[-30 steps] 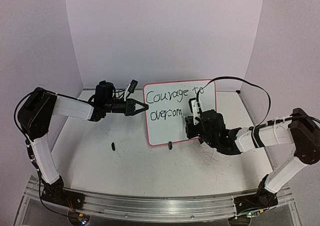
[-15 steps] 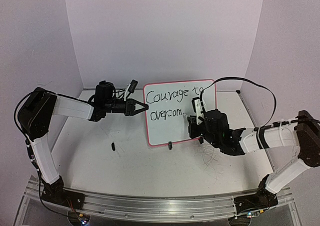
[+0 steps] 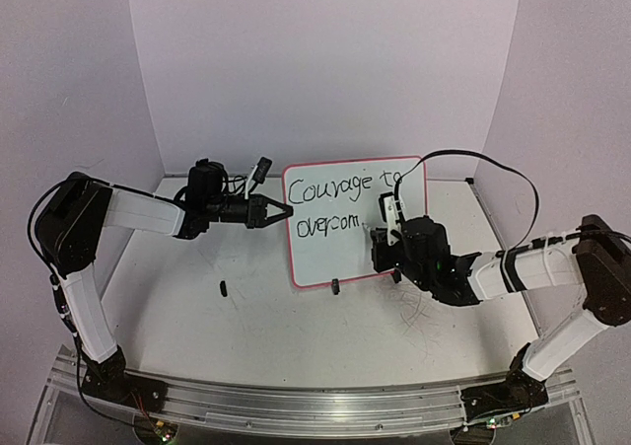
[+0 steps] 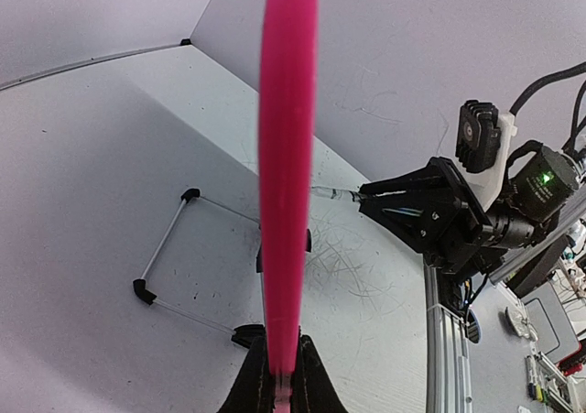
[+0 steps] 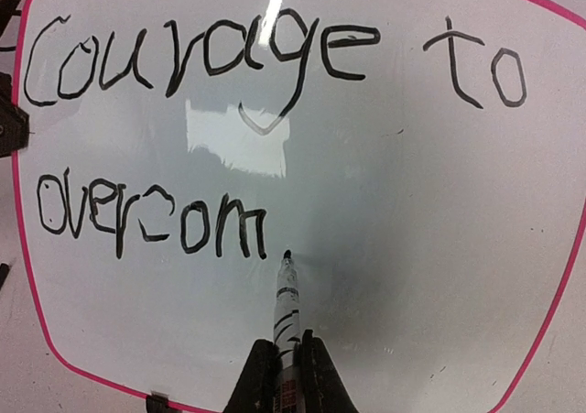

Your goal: Write a sentence on the whiteboard

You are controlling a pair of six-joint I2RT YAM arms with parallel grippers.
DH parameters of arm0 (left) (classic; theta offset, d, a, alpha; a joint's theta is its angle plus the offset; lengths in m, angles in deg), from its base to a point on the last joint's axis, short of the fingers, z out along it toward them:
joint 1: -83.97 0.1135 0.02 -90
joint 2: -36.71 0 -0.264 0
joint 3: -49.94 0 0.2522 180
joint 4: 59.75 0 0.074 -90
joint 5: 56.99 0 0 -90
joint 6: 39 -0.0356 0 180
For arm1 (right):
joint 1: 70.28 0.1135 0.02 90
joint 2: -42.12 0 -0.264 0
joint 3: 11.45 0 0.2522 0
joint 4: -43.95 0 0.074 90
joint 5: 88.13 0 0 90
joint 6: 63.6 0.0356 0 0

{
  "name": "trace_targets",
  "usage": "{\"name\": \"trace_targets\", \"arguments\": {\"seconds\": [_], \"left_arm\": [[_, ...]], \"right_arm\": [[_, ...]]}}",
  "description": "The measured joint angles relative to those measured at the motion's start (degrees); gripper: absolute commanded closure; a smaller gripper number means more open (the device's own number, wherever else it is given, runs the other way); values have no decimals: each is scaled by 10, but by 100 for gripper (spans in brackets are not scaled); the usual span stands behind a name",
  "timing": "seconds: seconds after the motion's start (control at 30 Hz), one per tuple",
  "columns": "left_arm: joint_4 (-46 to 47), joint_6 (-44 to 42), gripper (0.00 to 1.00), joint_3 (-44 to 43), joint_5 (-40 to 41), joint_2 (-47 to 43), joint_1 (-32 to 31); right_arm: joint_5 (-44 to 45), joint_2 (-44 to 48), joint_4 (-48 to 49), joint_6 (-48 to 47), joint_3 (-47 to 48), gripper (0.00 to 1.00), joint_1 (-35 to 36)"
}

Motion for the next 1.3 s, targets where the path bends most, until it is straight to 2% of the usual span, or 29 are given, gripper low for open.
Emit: {"name": "trace_targets", "arguments": {"seconds": [0.73, 1.3], "left_arm": [[0, 0, 100, 0, 1, 0, 0], [0, 1, 100, 0, 1, 0, 0]], "right_arm": [[23, -4, 11, 11, 0, 100, -7], [7, -14, 36, -9, 19, 100, -15]]}}
